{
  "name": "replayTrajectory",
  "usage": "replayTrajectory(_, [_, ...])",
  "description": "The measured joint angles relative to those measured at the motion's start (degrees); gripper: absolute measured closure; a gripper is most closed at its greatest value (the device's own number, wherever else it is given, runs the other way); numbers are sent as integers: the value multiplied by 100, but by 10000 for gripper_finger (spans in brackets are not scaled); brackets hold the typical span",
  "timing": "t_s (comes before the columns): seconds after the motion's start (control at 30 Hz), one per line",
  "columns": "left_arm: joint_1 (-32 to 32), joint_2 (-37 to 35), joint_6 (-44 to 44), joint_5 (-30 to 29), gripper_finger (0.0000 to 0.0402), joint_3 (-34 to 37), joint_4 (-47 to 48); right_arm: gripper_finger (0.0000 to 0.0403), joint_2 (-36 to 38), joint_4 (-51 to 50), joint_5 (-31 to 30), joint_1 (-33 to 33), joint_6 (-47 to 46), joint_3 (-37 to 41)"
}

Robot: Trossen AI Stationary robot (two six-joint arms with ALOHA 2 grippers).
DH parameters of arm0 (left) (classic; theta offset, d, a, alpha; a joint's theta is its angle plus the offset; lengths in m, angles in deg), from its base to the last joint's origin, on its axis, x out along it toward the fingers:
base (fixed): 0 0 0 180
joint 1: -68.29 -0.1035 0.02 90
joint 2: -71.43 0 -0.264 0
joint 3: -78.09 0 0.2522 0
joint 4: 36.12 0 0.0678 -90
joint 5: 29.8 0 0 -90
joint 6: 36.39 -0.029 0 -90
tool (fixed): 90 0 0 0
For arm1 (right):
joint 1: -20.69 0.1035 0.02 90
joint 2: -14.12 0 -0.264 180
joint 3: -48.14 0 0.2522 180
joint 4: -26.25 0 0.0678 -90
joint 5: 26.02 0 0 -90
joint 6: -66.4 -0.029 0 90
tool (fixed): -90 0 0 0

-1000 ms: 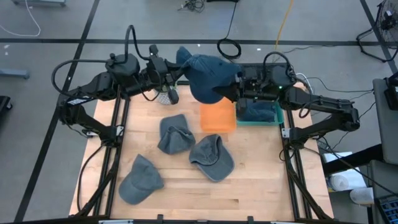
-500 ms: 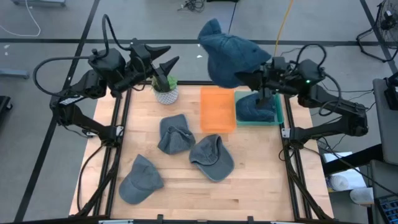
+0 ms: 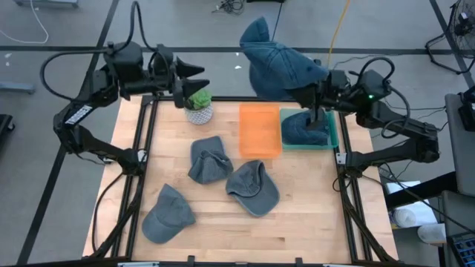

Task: Pick & Place hat
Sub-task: Put the blue cap in the blue bin

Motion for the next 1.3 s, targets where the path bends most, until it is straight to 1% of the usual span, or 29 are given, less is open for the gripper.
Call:
replayTrajectory(0.1, [-147, -4, 3, 557, 126, 129, -44, 403, -188, 432, 227, 10, 42, 0])
replayTrajectory(0.23, [-414, 5, 5, 1103, 134, 390, 19, 403, -475, 970, 438, 14, -8, 0])
replayTrajectory(0.4, [-671, -16, 73, 1778, 137, 912, -291, 403, -810, 1324, 444, 24, -102, 0])
replayTrajectory(0.57, [-765, -7, 422, 2700, 137, 1628, -1658, 403, -1033, 1430, 625, 33, -230, 4])
replayTrajectory(0.73, [-865, -6, 877, 3179, 137, 2325, -2675, 403, -1232, 1461, 729, 132, -349, 6])
replayTrajectory(0.9, [-854, -7, 1630, 3778, 137, 3049, -4419, 403, -1308, 1481, 736, 172, -333, 7])
replayTrajectory(1.0, [-809, -1, 2028, 4228, 137, 3423, -5693, 403, -1349, 1422, 735, 172, -451, 9])
replayTrajectory(1.1, [-735, -2, 2317, 4420, 141, 3683, -6824, 403, -1324, 1498, 742, 176, -496, 7])
replayTrajectory(1.17, [-704, -1, 2461, 4473, 148, 3745, -7214, 403, -1319, 1523, 757, 176, -499, -1])
replayTrajectory(1.3, [-674, 1, 2519, 4461, 170, 3750, -7251, 403, -1331, 1597, 728, 176, -498, 0])
